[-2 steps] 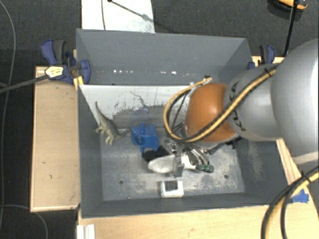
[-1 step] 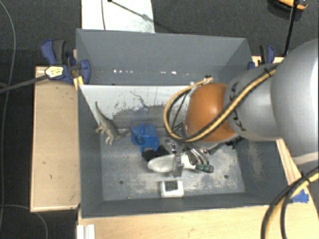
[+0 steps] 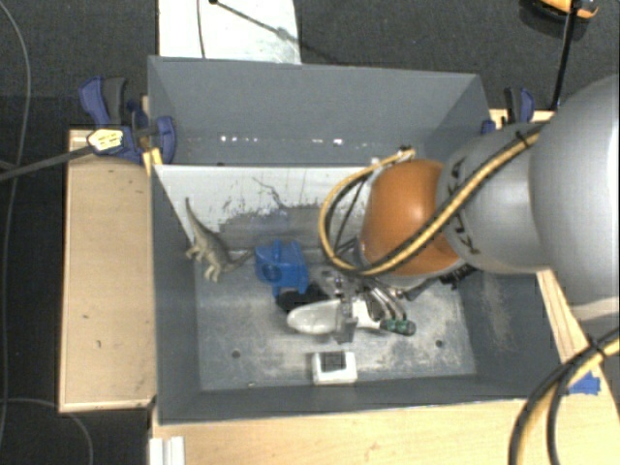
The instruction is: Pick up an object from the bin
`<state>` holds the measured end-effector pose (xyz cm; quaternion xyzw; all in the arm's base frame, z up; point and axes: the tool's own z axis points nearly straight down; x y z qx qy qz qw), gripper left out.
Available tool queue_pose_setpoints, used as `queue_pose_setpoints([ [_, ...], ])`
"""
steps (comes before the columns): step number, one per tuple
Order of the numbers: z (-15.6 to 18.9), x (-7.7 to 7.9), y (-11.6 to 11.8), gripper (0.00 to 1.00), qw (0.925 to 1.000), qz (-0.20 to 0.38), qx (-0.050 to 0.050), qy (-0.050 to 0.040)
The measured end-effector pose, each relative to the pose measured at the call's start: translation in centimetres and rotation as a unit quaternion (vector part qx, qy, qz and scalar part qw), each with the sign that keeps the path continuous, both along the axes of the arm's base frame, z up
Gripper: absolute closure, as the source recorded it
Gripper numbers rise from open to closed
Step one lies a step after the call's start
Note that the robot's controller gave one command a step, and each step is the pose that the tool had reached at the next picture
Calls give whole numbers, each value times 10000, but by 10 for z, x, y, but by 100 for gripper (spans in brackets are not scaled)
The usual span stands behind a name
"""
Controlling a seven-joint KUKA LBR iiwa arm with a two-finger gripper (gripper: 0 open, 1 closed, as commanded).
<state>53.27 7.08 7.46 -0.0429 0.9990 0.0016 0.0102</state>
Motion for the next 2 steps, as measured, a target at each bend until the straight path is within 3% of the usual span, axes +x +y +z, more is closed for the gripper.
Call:
queue_pose_setpoints([
  [1,19,-2,0,100,10000,55,-6,34],
  [2,36,0,0,100,10000,66,-5,12],
])
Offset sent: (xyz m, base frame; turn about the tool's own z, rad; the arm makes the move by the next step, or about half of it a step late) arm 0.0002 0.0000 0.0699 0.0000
